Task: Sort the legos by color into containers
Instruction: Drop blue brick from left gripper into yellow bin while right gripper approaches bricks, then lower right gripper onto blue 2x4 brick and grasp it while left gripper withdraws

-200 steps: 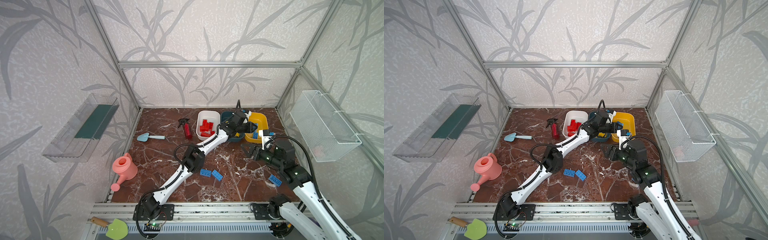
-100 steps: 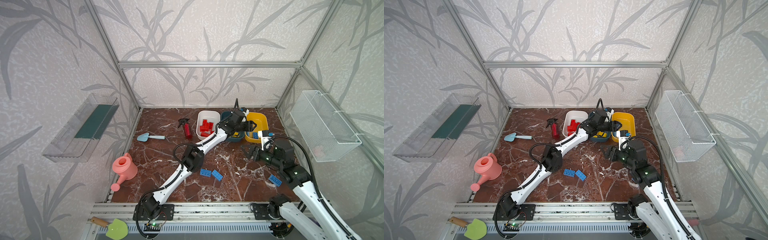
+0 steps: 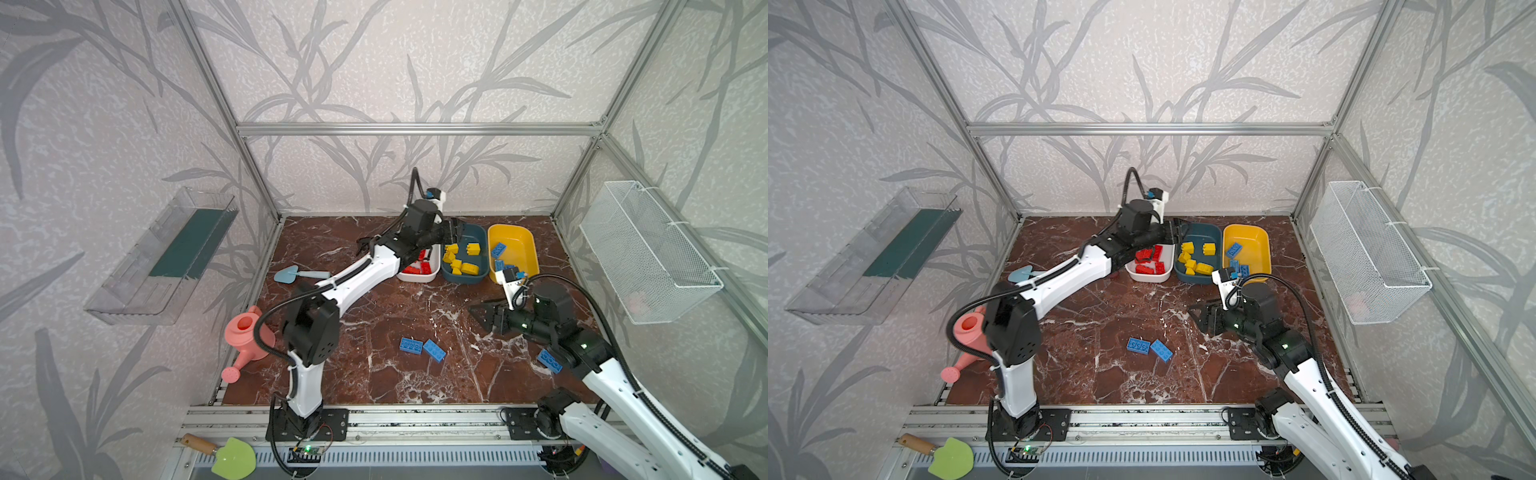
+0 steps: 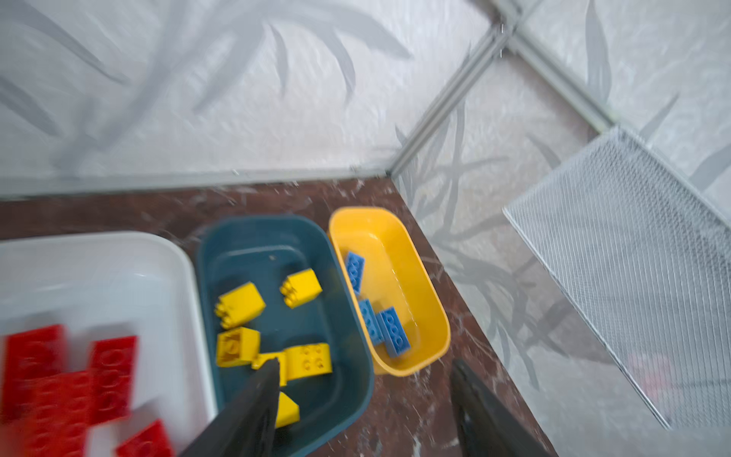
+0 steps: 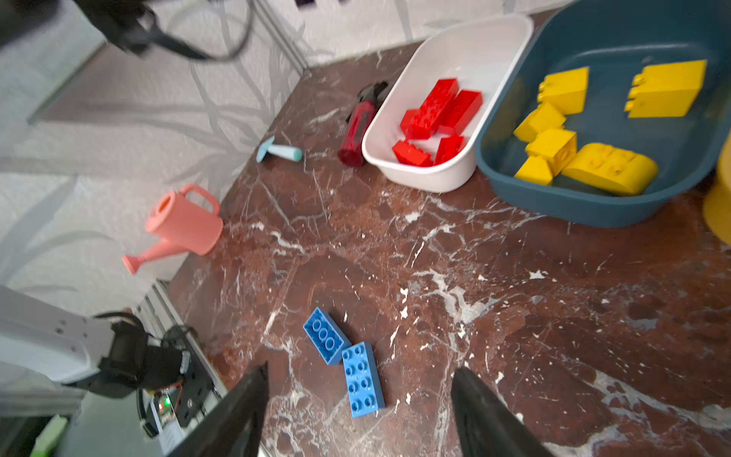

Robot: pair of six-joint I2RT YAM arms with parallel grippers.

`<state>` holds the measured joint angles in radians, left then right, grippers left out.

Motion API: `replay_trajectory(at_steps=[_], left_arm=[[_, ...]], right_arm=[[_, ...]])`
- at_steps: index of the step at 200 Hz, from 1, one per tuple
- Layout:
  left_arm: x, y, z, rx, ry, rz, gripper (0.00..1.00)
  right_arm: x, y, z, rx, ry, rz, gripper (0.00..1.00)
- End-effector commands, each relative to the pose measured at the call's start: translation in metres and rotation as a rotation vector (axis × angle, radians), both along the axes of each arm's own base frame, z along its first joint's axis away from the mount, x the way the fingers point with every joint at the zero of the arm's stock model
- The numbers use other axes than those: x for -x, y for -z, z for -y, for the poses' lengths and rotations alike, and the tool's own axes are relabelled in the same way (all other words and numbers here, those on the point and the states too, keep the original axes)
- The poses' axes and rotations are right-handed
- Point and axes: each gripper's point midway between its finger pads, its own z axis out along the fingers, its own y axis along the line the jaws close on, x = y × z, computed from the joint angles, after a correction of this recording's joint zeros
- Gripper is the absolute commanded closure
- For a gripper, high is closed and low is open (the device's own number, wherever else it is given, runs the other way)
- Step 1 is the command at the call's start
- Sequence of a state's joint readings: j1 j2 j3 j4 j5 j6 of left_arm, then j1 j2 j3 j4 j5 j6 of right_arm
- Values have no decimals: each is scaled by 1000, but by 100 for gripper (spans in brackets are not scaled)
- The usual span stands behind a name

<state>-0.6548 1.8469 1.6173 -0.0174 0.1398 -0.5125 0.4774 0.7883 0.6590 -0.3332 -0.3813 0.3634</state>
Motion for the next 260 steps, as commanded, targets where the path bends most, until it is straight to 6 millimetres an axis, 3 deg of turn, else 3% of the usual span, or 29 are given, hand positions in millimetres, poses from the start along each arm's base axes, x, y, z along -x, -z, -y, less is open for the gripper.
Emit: replay_trajectory(at_steps=[1, 71, 127, 167, 198, 260], left_arm=[[11, 2, -46, -81, -159, 38, 30], [94, 53, -146, -222, -315, -61, 12], [144, 73, -202, -239, -421, -115, 8], [171, 100, -224, -267, -440, -174, 8], [180, 116, -233, -264, -460, -199, 9], [185, 120, -241, -268, -483, -194, 9]], right_arm=[[1, 17, -14, 108, -59, 6, 26], [15, 84, -67, 384, -288, -60, 24], [27, 127, -91, 559, -423, -94, 17], [34, 148, -89, 658, -457, -122, 19], [37, 163, -90, 716, -465, -132, 24], [36, 178, -93, 770, -461, -149, 39]])
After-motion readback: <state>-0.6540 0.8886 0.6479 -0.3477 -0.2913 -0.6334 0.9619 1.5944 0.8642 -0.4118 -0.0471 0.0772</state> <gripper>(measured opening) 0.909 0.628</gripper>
